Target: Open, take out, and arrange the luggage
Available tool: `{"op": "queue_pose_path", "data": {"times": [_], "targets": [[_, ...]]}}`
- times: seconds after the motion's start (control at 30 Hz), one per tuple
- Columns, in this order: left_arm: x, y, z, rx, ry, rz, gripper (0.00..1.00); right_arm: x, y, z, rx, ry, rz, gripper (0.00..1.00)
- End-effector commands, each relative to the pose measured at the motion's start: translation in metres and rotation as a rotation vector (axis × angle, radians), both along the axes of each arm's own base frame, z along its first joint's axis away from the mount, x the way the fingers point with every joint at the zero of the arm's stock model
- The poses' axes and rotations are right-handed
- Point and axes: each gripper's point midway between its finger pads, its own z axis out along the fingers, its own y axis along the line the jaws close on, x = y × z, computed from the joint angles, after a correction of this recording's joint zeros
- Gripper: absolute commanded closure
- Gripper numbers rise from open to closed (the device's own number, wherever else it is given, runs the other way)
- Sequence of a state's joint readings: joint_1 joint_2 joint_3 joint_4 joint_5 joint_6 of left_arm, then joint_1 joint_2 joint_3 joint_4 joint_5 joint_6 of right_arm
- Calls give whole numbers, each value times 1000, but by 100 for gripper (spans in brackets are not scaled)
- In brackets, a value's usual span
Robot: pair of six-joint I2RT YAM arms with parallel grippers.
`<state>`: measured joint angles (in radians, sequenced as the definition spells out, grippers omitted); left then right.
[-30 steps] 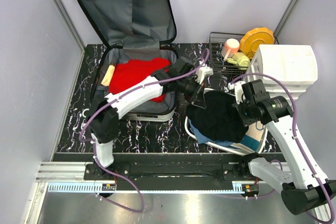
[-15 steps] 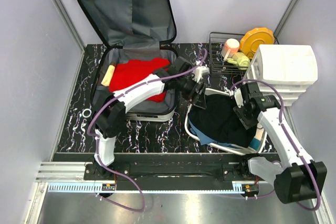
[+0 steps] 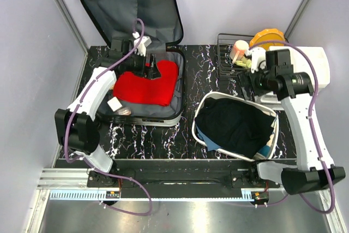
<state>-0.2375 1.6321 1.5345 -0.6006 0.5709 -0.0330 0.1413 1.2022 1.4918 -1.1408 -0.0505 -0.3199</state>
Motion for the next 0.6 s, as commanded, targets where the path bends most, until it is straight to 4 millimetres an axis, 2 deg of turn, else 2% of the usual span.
{"op": "queue_pose_path", "data": {"times": [0.0,0.07,0.1,0.13,0.23,0.3,0.37,0.4,0.47,0.5,0.57], "targets": [[-3,7,-57,155,69,-10,19,38,49,27,243,-39,84,12],[-2,5,-71,173,95,-6,23,54,69,30,365,-7,63,12],[1,3,-81,177,111,-9,23,63,83,44,442,-28,93,11],[1,-3,-85,178,114,-16,23,67,93,47,523,0,57,10],[3,-17,-102,205,98,-19,23,93,119,50,663,46,8,11],[3,-32,-110,226,63,-34,23,112,129,45,674,65,-50,12],[7,-37,-121,264,35,-7,23,123,148,46,658,58,-52,14],[5,-44,-126,285,28,-8,23,131,148,46,632,28,-79,14],[11,-39,-145,352,31,41,23,139,160,46,622,17,-91,14],[12,-39,-149,370,31,53,28,145,158,46,621,1,-130,14],[19,-31,-161,429,23,100,32,155,159,40,618,0,-183,14]]}}
